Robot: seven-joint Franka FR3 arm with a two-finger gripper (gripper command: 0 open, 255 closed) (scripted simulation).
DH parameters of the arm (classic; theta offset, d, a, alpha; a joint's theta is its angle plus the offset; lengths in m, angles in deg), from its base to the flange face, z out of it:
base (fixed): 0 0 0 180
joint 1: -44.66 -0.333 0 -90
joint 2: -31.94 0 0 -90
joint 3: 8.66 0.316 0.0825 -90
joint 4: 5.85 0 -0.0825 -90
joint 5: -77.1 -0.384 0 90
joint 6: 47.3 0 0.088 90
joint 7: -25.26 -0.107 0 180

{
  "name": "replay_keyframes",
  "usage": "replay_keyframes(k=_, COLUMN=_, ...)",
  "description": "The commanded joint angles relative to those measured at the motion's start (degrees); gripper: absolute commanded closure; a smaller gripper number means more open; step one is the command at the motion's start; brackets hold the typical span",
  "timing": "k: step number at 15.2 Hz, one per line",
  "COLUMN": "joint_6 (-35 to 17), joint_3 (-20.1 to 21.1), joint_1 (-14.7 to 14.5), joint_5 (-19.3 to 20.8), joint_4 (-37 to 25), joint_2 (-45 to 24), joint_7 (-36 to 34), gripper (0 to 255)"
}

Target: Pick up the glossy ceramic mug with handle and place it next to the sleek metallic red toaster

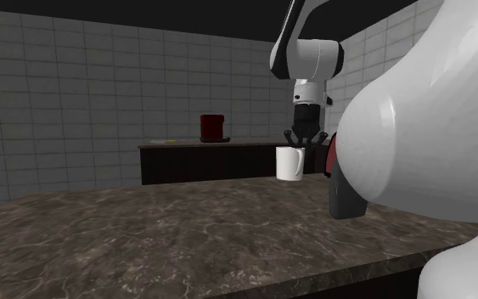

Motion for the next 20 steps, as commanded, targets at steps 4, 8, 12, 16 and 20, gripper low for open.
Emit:
replay_keyframes(k=4, joint_6=-4.0, joint_3=0.1, joint_1=-0.1, joint_5=0.2, joint_4=2.2, joint_2=-1.7, joint_7=0.0, gripper=255)
replay_keyframes(k=8, joint_6=-7.0, joint_3=0.2, joint_1=-0.1, joint_5=0.4, joint_4=3.6, joint_2=-3.4, joint_7=-0.1, gripper=255)
replay_keyframes(k=12, joint_6=-7.0, joint_3=0.2, joint_1=-0.1, joint_5=0.4, joint_4=3.6, joint_2=-3.4, joint_7=-0.1, gripper=255)
replay_keyframes(k=16, joint_6=-7.0, joint_3=0.2, joint_1=-0.1, joint_5=0.4, joint_4=3.6, joint_2=-3.4, joint_7=-0.1, gripper=0)
replay_keyframes(k=20, joint_6=-7.0, joint_3=0.2, joint_1=-0.1, joint_5=0.4, joint_4=3.6, joint_2=-3.4, joint_7=-0.1, gripper=0)
